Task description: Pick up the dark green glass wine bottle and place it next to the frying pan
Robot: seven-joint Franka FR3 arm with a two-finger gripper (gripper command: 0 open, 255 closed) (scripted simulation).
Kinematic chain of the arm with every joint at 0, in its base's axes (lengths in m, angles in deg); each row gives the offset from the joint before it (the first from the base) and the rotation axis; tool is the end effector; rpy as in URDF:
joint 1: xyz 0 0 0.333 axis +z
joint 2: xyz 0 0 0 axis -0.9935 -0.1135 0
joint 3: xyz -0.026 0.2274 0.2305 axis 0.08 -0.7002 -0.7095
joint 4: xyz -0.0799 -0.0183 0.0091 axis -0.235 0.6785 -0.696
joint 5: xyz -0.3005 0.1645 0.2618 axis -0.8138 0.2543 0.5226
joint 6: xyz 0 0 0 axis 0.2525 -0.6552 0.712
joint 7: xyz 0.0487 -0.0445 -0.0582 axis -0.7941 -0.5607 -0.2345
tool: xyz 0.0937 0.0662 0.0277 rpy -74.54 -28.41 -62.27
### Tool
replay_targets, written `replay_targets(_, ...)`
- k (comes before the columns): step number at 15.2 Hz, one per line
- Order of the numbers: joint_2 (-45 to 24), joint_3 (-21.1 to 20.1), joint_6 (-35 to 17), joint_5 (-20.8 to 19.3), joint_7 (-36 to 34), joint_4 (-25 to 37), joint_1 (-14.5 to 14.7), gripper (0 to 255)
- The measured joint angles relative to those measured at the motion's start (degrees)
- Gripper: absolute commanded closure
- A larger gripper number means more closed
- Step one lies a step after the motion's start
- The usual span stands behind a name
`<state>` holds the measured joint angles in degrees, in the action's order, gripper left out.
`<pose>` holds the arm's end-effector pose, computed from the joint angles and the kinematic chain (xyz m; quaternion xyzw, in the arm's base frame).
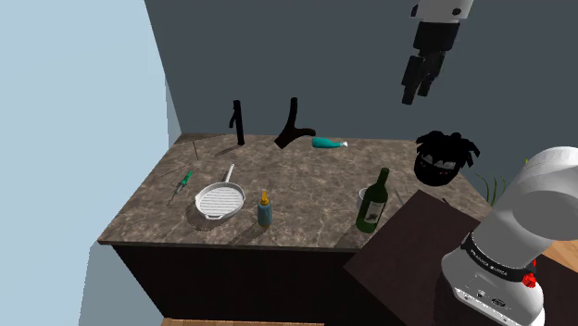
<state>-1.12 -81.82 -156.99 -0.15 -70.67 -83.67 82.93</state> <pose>0.3435 0.0062 0.5697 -0.9996 -0.0135 0.0236 0.0107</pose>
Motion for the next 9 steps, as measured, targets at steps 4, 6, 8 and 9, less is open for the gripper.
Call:
replay_targets(4, 2.0, 0.9, -3.9, -0.9, 1.8, -5.2, -0.1, 0)
replay_targets(6, 2.5, 2.0, -7.0, -1.9, 3.6, -8.2, -0.4, 0)
replay_targets(8, 2.4, 3.1, -11.8, -2.9, 5.4, -12.2, -0.6, 0)
replay_targets(9, 2.6, 3.8, -14.1, -3.5, 6.4, -14.4, -0.9, 0)
